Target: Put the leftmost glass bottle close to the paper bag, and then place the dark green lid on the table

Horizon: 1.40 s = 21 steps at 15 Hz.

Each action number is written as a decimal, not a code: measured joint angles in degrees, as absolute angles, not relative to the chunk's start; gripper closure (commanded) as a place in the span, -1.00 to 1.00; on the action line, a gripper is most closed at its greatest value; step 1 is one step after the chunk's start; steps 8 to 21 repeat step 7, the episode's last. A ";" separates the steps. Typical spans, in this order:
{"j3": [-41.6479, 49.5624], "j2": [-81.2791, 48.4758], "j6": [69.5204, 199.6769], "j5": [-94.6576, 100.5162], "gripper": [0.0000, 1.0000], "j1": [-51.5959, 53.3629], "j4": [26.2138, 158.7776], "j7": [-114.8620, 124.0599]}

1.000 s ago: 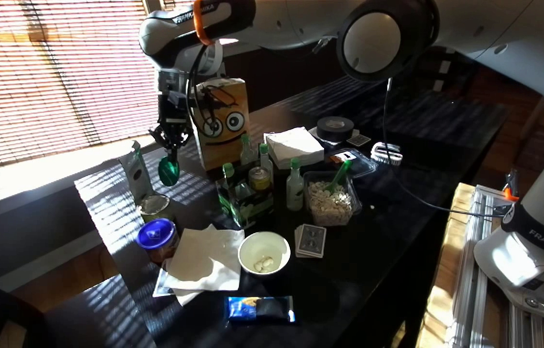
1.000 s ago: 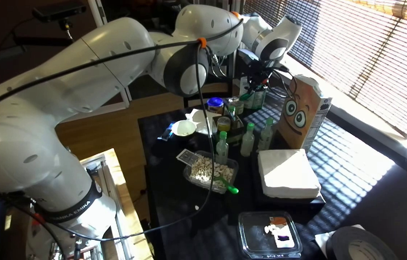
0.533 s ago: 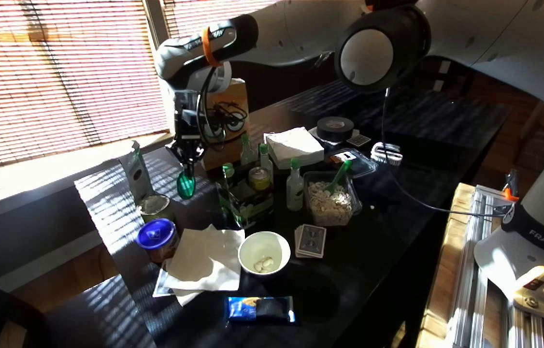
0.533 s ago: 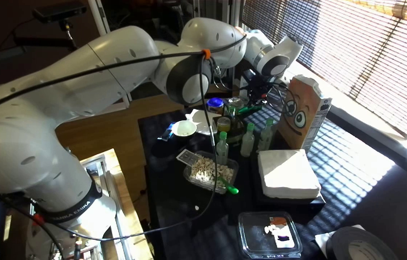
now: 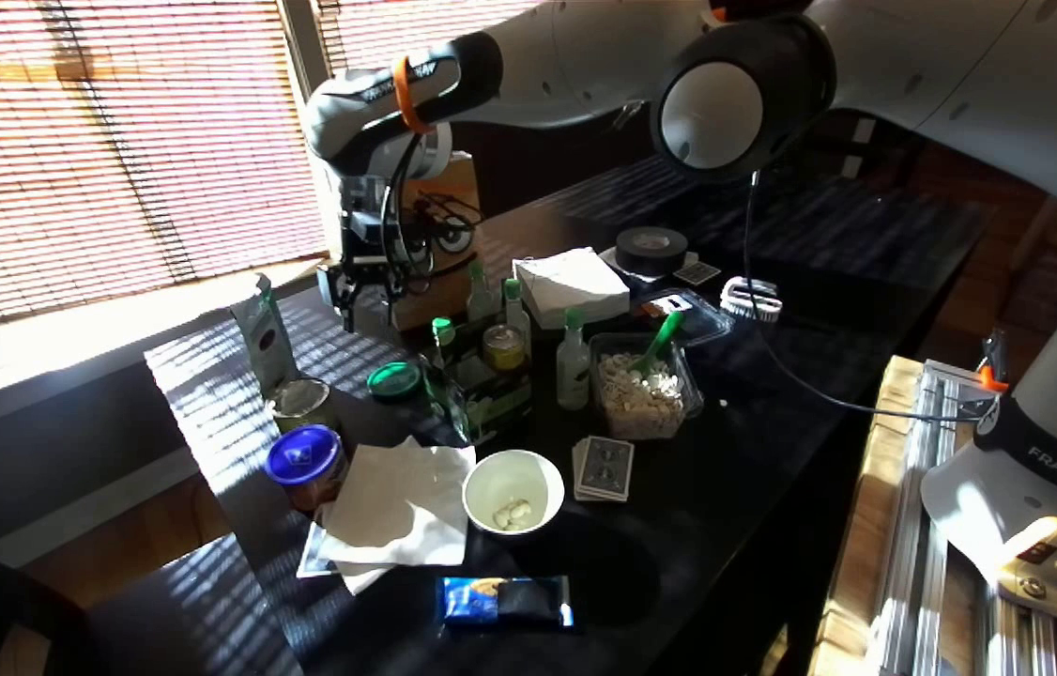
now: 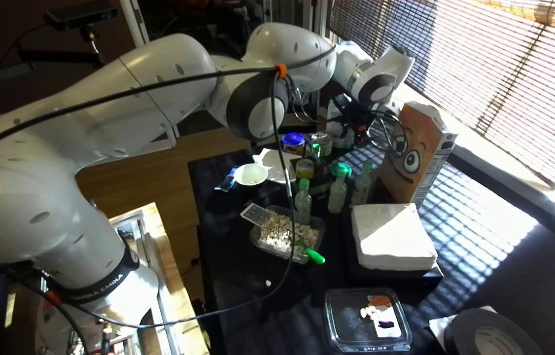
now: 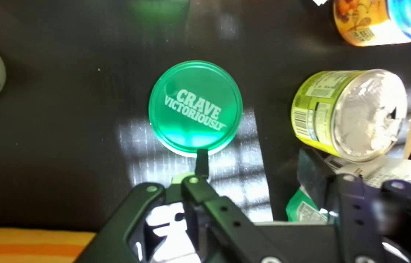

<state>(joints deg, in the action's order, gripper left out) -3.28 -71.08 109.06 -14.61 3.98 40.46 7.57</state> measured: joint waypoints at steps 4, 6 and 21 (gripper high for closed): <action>-0.60 -64.01 108.21 -10.89 -1.00 9.05 42.40 10.00; 1.04 -59.87 107.82 -9.18 -1.00 11.42 44.89 11.98; 1.96 -57.78 108.48 -8.34 -1.00 12.46 46.47 13.16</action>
